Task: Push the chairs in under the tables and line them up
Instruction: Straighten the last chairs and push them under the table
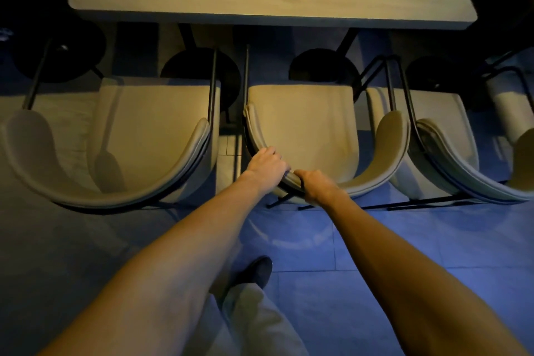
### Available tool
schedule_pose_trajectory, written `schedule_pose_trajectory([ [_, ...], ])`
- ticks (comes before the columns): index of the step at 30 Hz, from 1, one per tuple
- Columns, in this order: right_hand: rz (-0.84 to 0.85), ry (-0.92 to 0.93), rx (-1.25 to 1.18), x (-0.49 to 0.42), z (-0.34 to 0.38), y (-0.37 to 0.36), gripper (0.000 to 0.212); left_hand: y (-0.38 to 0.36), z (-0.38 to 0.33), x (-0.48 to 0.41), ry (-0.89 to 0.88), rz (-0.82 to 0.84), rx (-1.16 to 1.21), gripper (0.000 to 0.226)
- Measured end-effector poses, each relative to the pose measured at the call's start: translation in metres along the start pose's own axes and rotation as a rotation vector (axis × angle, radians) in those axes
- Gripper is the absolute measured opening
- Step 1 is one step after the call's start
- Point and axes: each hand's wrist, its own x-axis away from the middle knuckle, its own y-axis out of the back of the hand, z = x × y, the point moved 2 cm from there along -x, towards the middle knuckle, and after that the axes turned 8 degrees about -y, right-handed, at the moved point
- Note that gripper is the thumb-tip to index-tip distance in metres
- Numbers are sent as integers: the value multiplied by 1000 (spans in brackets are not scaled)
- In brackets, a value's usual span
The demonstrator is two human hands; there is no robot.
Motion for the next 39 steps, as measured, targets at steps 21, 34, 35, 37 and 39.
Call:
schedule_pose_trajectory([
  [21,31,37,74,-3,-4,-3,48,-6,5,-5,29,8,125,35],
  [34,89,-40,148,7,-28,1,41,-12,6,-4,34,-28,169,31],
  [35,86,-39,153,8,-27,0,42,-13,6,-4,33,-30,176,31],
  [37,82,-40,155,8,-27,-1,42,-14,7,-4,30,-38,183,32],
  [39,73,-49,168,10,-28,-1,42,-15,7,-5,29,-51,186,34],
])
